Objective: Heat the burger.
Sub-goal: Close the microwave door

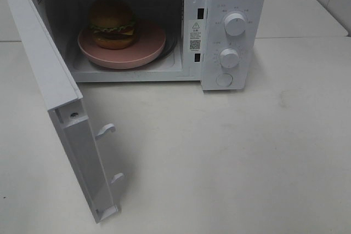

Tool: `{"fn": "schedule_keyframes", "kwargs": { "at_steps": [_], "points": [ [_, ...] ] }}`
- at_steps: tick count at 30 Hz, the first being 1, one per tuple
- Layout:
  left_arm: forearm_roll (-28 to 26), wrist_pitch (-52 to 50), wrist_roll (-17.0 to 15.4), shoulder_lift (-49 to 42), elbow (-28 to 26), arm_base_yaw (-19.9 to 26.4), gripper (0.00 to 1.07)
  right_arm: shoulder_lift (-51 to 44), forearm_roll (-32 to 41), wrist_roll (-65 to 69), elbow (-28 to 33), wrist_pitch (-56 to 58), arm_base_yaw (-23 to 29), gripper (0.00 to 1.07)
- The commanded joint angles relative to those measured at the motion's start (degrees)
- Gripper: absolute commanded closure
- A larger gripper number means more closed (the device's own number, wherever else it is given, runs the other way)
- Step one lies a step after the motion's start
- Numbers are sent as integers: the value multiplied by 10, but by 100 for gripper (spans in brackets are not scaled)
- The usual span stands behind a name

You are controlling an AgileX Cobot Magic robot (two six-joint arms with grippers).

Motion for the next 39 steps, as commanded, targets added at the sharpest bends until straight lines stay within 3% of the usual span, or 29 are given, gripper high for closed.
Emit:
{"fn": "schedule_keyframes", "kwargs": {
  "at_steps": [1, 18, 26, 28, 29, 30, 32, 33, 35, 36, 37, 39],
  "points": [
    [-1, -5, -2, -10, 2, 1, 9, -15, -1, 0, 0, -5, -4, 32],
    [-1, -7, -3, -9, 1, 1, 9, -15, -1, 0, 0, -5, -4, 32],
    [-2, -61, 0, 49, -15, 1, 14, -15, -1, 0, 0, -5, -4, 32],
    [-1, -96, 0, 83, -15, 1, 24, -15, -1, 0, 0, -5, -4, 32],
    [-1, -96, 0, 83, -15, 1, 24, -15, -1, 0, 0, -5, -4, 32],
    [2, -125, -1, 106, -14, 1, 36, -15, -1, 0, 0, -5, -4, 32],
    [3, -136, -1, 117, -11, 1, 42, -15, -1, 0, 0, -5, -4, 32],
    [5, -170, -1, 143, -2, 1, 54, -15, -1, 0, 0, -5, -4, 32],
    [5, -185, -1, 156, 2, 1, 58, -15, -1, 0, 0, -5, -4, 32],
    [5, -223, -1, 184, 11, 1, 69, -15, -1, 0, 0, -5, -4, 32],
    [5, -223, -1, 184, 11, 1, 69, -15, -1, 0, 0, -5, -4, 32],
    [10, -270, 1, 231, 23, 1, 94, -15, -1, 0, 0, -5, -4, 32]
  ]
}}
